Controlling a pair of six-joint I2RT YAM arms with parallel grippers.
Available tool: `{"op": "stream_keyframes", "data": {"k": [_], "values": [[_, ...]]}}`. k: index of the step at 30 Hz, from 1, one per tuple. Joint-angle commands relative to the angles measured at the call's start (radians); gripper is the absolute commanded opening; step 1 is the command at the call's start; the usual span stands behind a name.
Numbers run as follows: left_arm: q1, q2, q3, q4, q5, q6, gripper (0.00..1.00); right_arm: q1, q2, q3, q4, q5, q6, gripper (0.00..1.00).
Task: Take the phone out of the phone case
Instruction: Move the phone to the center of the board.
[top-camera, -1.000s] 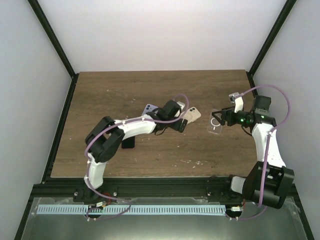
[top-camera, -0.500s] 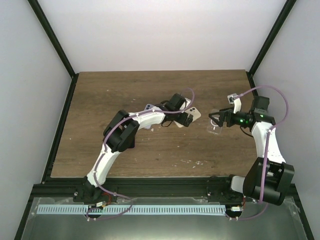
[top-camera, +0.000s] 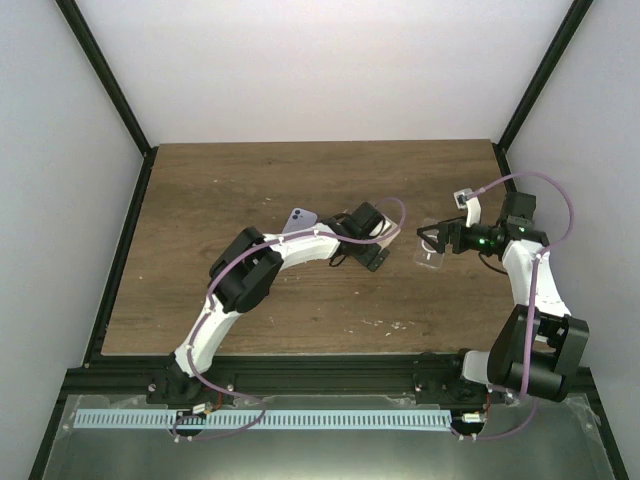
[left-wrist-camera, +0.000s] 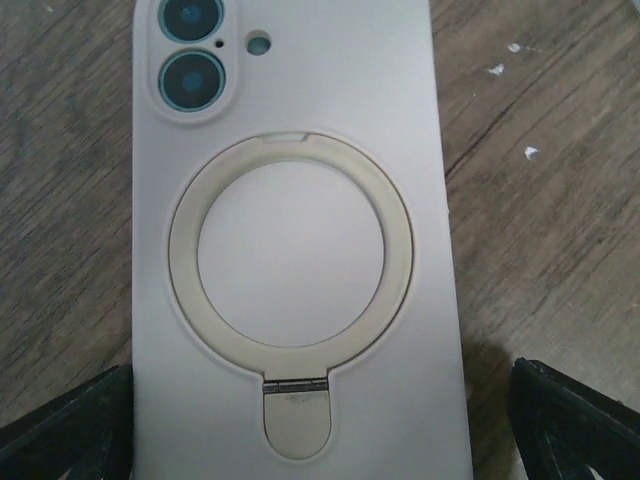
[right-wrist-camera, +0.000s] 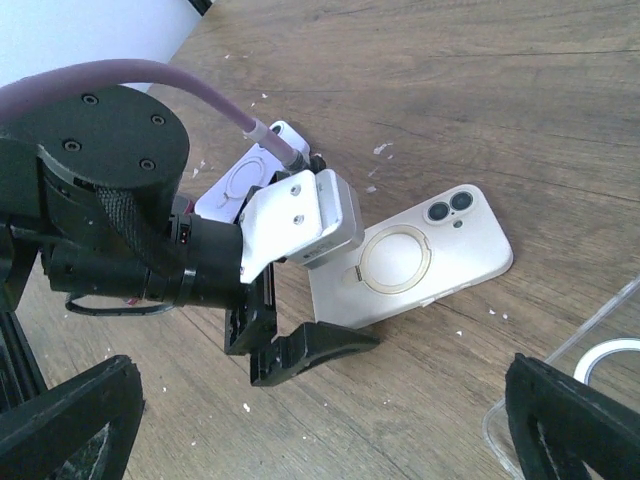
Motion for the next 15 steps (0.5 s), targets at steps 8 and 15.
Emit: {"op": "stream_keyframes", "data": {"k": [8, 15], "values": [[-0.02, -0.012, 0.021, -0.216, -0.085, -0.033, 0.82, -0.002, -0.001, 0.017, 0.003, -0.009, 0.011, 0.98], [-0.061, -0.31, -0.346, -0.205, 0.0, -0.178, 0.7, -0.001, 0.007, 0.021, 0.003, -0.02, 0.007, 0.97]]}}
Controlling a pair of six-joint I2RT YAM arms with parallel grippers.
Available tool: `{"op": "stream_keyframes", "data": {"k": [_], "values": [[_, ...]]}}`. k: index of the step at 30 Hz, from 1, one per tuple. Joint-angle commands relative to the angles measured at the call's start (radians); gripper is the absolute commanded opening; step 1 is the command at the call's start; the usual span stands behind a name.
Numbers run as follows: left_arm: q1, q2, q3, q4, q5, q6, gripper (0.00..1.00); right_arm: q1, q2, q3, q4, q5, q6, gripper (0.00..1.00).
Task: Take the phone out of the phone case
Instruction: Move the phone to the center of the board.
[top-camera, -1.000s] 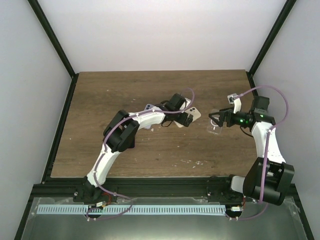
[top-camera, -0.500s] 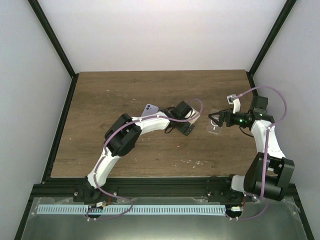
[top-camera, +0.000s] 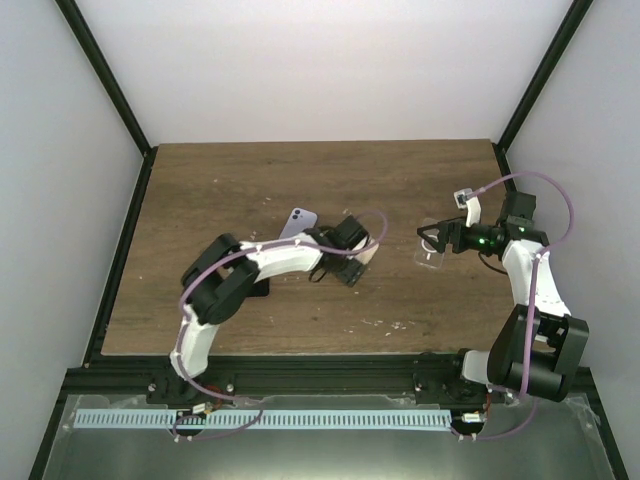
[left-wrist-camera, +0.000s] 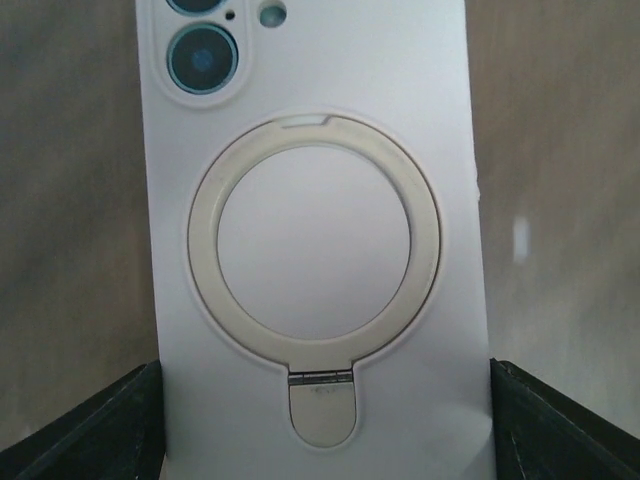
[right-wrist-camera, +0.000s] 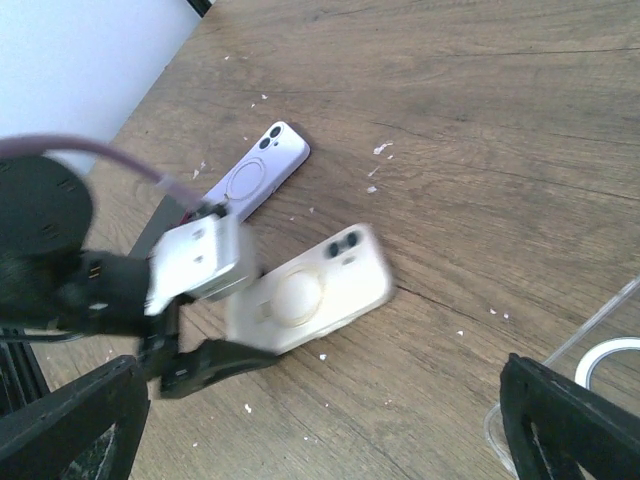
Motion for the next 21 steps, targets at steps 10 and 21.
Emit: {"op": "stream_keyframes", "data": {"k": [10, 21], "values": [[-0.133, -0.435, -0.478, -0.273, 0.077, -0.314, 0.89, 0.005, 0.02, 0.027, -0.006, -0.036, -0.008, 0.96], [-0.089, -0.21, -0.125, -0.425, 0.004, -0.153, 1.0, 0.016, 0.016, 0.025, -0.014, -0.029, -0.012, 0.97]]}}
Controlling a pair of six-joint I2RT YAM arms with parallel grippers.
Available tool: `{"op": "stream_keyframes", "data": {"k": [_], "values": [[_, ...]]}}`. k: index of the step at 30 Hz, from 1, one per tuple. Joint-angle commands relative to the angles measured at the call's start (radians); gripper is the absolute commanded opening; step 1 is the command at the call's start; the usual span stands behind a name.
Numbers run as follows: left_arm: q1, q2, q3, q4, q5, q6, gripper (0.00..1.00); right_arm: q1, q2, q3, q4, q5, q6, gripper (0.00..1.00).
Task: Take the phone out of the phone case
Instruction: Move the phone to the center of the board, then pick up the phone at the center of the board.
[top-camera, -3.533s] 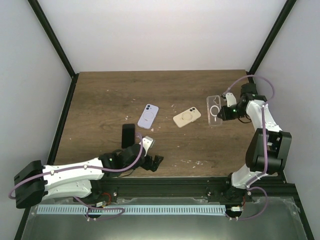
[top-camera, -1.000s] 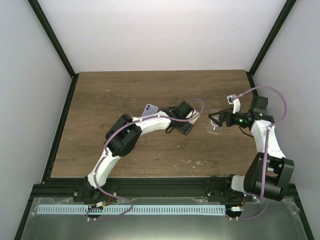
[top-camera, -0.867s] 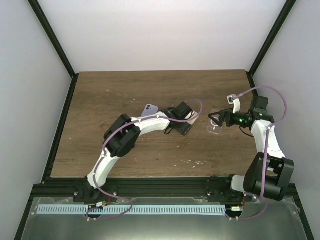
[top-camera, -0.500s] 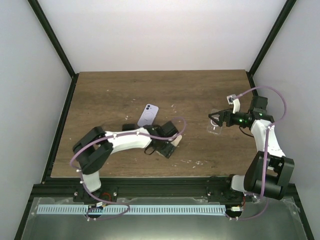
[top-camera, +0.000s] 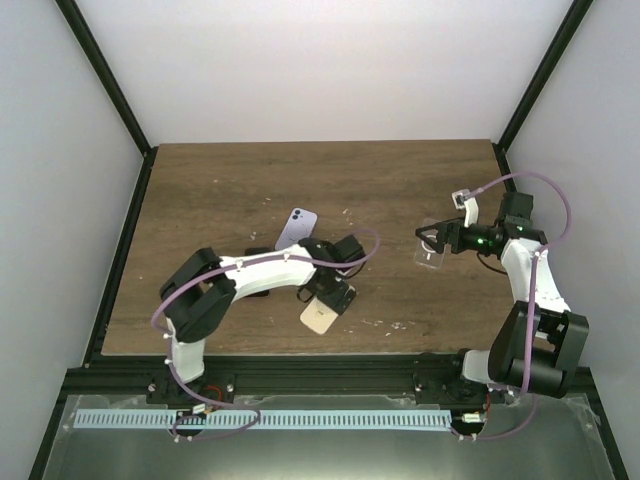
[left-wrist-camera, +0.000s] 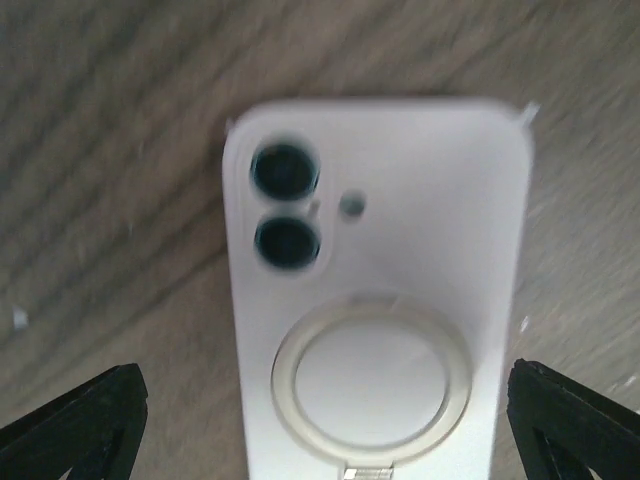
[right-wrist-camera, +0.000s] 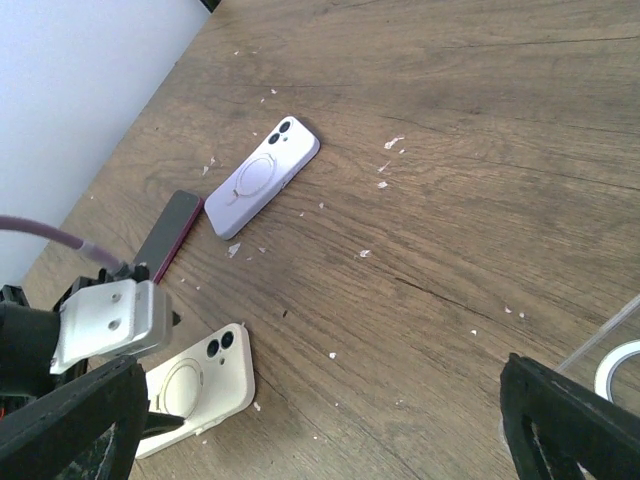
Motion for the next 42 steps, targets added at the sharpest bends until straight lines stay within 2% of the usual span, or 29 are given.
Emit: {"op": "stream_keyframes", "data": {"k": [1, 10, 21, 24, 29, 32, 37, 42], "values": [[0.028, 0.089, 0.139, -0.064, 0.034, 0.067, 1.0, 0.004, -0.005, 0.024, -0.011, -0.012, -0.011, 0.97], [0.037, 0.19, 0.229, -0.108, 0.096, 0.068, 1.0, 0.005, 0.009, 0.028, -0.011, -0.015, -0.016, 0.97], [0.005, 0.237, 0.214, -0.123, -0.01, 0.066, 0.97, 0.005, 0.018, 0.026, -0.001, -0.008, -0.007, 0.96], [-0.003, 0.261, 0.226, -0.136, -0.004, 0.078, 0.93, 0.007, 0.022, 0.026, 0.001, -0.008, -0.003, 0.96], [-0.002, 0.297, 0.248, -0.136, 0.023, 0.085, 0.94, 0.008, 0.024, 0.021, 0.007, -0.008, 0.005, 0.95], [0.005, 0.305, 0.25, -0.124, 0.091, 0.082, 0.84, 0.008, 0.018, 0.033, 0.007, 0.007, 0.0, 0.95], [0.017, 0.185, 0.2, -0.083, 0.109, 0.076, 0.73, 0.008, -0.006, 0.143, -0.049, 0.068, -0.054, 1.0], [0.042, -0.084, 0.106, 0.051, 0.09, 0.049, 0.67, 0.006, -0.063, 0.264, -0.06, 0.115, -0.071, 1.0]]}}
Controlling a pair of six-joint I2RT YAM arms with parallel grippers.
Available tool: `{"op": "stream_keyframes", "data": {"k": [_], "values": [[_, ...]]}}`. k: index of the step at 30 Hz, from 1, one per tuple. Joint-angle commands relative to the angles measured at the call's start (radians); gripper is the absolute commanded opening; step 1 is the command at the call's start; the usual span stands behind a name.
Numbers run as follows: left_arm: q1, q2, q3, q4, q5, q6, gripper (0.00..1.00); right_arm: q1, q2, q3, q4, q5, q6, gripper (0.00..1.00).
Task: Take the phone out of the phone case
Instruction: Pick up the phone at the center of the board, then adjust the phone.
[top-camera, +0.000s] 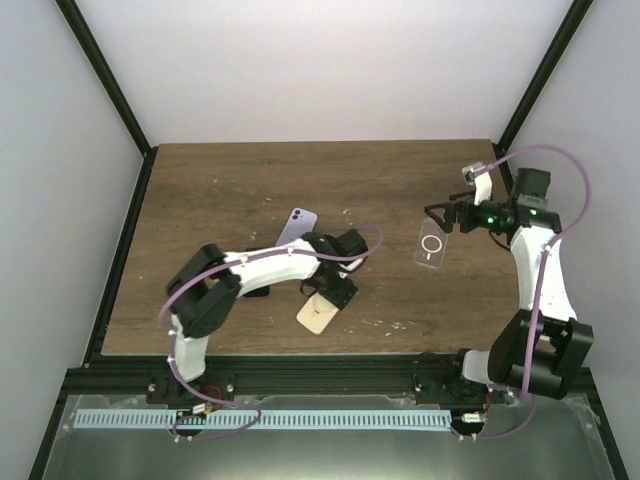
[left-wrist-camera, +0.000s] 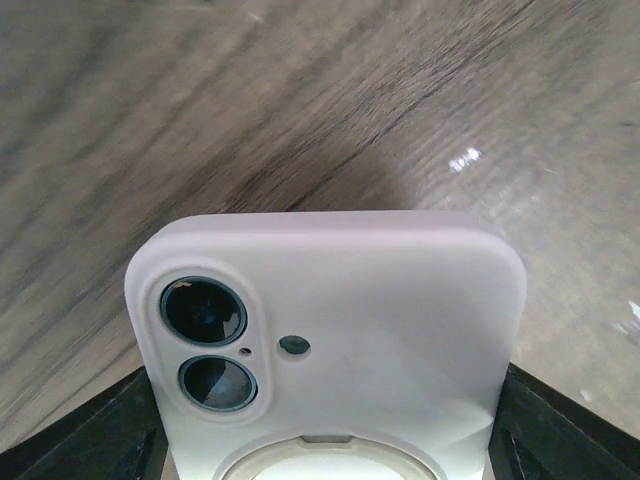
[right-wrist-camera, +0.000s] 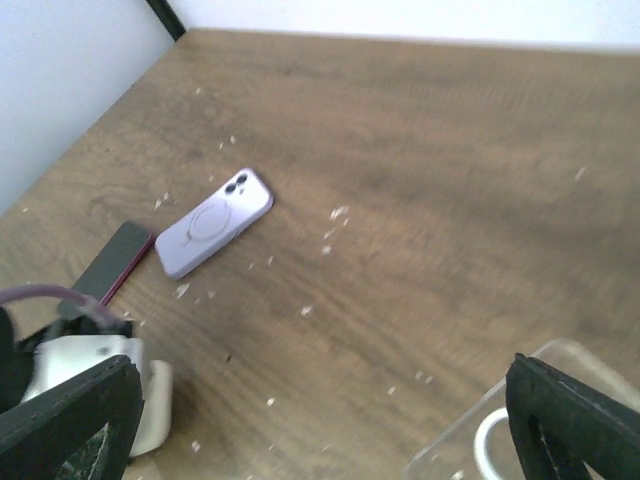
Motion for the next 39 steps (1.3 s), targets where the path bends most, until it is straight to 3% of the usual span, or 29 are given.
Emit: {"op": "stream_keyframes", "data": {"k": [1, 7, 9, 18, 29, 39], "values": [[0.03, -0.29, -0.093, 0.15, 0.016, -0.038, 0.66, 0.005, -0.087, 0.098, -0.003, 0.004, -0.026, 1.0], [0.063, -0.666, -0.382, 0.607, 0.068, -0.111, 0.59, 0.018, -0.074, 0.087, -0.15, -0.372, -0.175, 0.97], [0.07, -0.768, -0.47, 0.738, 0.079, -0.136, 0.58, 0.057, -0.054, 0.092, -0.224, -0.433, -0.233, 0.96], [0.09, -1.002, -0.739, 1.254, 0.211, -0.228, 0.56, 0.439, -0.084, -0.008, -0.191, -0.409, -0.262, 1.0], [0.091, -0.997, -0.788, 1.415, 0.273, -0.303, 0.55, 0.721, 0.006, 0.054, -0.175, -0.373, -0.163, 1.0], [0.09, -0.98, -0.806, 1.473, 0.287, -0.332, 0.54, 0.798, -0.002, 0.039, -0.122, -0.424, -0.117, 0.98]]}}
